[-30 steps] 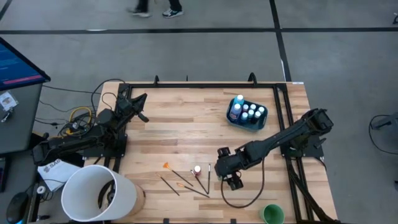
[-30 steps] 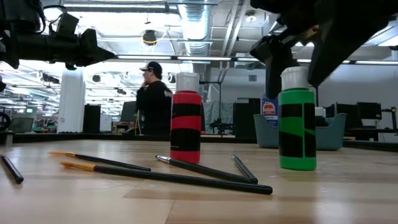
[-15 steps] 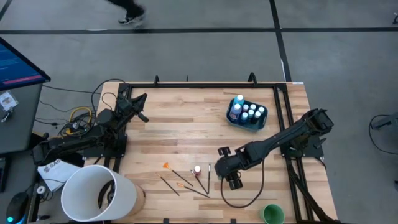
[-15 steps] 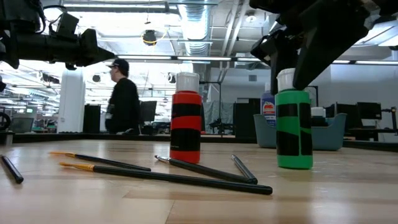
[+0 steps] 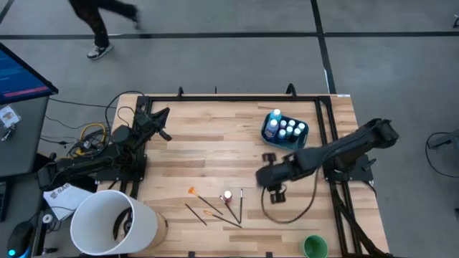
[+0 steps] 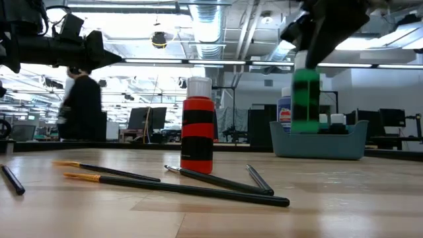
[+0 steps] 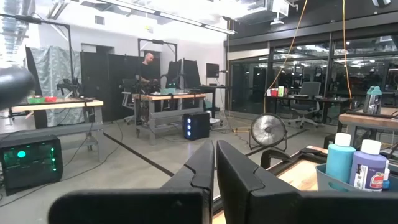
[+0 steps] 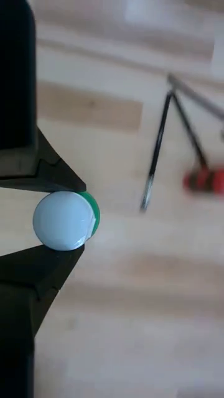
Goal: Pick & Place Paint Supplies
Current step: Put the small green paint bottle into the blue bin
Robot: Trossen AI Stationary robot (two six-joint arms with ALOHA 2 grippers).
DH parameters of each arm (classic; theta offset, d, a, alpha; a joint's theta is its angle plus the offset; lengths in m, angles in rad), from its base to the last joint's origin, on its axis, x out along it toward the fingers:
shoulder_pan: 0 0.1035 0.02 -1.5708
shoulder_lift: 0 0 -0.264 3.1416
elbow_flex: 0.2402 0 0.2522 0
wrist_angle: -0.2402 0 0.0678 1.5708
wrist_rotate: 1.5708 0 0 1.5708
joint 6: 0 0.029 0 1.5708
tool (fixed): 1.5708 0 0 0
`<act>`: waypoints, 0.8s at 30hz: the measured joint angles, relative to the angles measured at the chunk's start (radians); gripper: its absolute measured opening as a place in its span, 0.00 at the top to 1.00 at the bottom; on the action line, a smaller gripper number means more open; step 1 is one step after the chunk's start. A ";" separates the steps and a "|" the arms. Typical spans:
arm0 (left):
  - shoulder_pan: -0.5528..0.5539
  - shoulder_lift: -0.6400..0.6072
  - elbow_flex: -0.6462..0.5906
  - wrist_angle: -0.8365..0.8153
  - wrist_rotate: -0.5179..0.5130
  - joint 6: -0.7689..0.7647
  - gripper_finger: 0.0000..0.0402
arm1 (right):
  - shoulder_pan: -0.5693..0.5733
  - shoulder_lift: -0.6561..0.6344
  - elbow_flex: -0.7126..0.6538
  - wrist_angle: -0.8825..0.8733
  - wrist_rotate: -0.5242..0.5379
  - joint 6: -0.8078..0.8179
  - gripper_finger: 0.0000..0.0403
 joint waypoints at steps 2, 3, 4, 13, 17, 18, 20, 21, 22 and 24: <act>0.000 0.000 0.000 0.000 0.000 0.000 0.98 | -0.019 -0.073 0.000 -0.079 0.064 0.027 0.73; 0.000 0.000 0.000 0.000 0.000 0.000 0.98 | -0.031 -0.108 0.000 -0.119 0.097 0.048 0.73; 0.000 0.000 0.000 0.000 0.000 0.000 0.98 | -0.046 -0.148 -0.001 -0.169 0.140 0.087 0.73; 0.000 0.000 0.000 0.000 0.000 0.000 0.98 | -0.178 -0.427 -0.111 -0.405 0.378 0.642 0.73; 0.000 0.000 0.000 0.000 0.000 0.000 0.98 | -0.206 -0.485 -0.186 -0.433 0.388 0.740 0.73; 0.000 0.000 0.000 0.000 0.000 0.000 0.98 | -0.212 -0.492 -0.202 -0.436 0.391 0.747 0.73; 0.000 0.000 0.000 0.000 0.000 0.000 0.98 | -0.225 -0.502 -0.229 -0.433 0.393 0.758 0.73; 0.000 0.000 0.000 0.000 0.000 0.000 0.98 | -0.232 -0.504 -0.241 -0.434 0.393 0.759 0.73; 0.000 0.000 0.000 0.000 0.000 0.000 0.98 | -0.240 -0.504 -0.250 -0.435 0.393 0.760 0.73; 0.000 0.000 0.000 0.000 0.000 0.000 0.98 | -0.254 -0.502 -0.263 -0.435 0.395 0.759 0.73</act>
